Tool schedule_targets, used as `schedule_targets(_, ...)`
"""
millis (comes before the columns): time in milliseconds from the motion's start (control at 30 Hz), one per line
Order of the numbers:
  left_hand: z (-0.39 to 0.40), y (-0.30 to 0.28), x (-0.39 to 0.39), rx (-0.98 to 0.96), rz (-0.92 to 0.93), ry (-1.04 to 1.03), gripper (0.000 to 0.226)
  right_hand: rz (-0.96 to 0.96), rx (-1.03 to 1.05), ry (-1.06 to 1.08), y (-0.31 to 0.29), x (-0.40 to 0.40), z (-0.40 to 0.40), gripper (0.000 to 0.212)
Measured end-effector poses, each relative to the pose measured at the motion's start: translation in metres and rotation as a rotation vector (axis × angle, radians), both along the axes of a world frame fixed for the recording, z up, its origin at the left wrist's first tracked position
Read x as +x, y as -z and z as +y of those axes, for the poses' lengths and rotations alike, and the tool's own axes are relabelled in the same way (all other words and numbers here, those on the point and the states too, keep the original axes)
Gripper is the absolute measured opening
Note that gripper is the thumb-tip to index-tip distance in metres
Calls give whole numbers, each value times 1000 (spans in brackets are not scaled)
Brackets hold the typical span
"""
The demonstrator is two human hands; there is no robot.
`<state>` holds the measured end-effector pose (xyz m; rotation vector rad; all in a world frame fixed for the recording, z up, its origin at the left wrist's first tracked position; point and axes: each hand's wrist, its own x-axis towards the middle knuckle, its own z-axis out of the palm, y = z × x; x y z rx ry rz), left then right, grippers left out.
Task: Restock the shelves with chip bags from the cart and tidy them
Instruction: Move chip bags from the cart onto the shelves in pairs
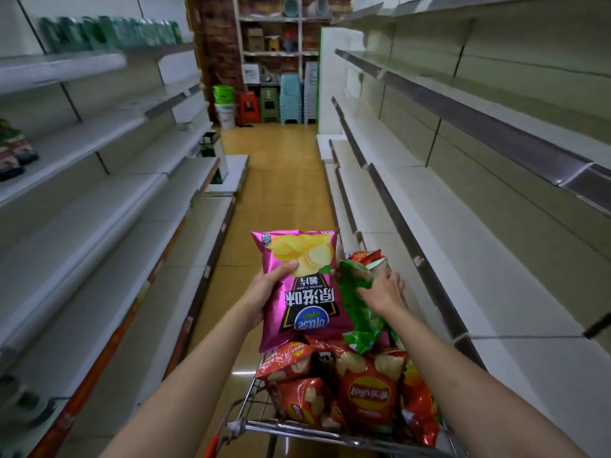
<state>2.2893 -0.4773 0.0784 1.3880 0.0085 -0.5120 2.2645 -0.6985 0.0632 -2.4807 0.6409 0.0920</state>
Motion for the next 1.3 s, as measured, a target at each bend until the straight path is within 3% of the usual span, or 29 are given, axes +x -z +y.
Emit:
schedule_targets(233,-3,7,7,74,63,22,49,147,39,9,33,29,-18,85)
schedule_targets(367,4,13,9,74,86,20,56,193,86,30,51,27,-21,71)
schedule_targets(500,-1,8,16,70,92,75,51,135,89,58,50,23,-21,40)
schedule_targets(733,-14,-1,22,-31,63,208,41,-11,179,161,34,6,-29,20)
schedule_targets(900,-14,-8,21,-59,52,293,41,-246,518,341,5,-27,-19,43)
schedule_targets(1133,-16,-23,-2,-262,67,389,47,-496,787,363,-33,-78,22,35)
schedule_targets(1233,-20,-30,-14,-346,104,440,43,-491,846,356,-46,-105,30,37)
schedule_targets(1300,-22,-33,-21,-399,119,467,55,-491,917,372,-53,-121,34,31)
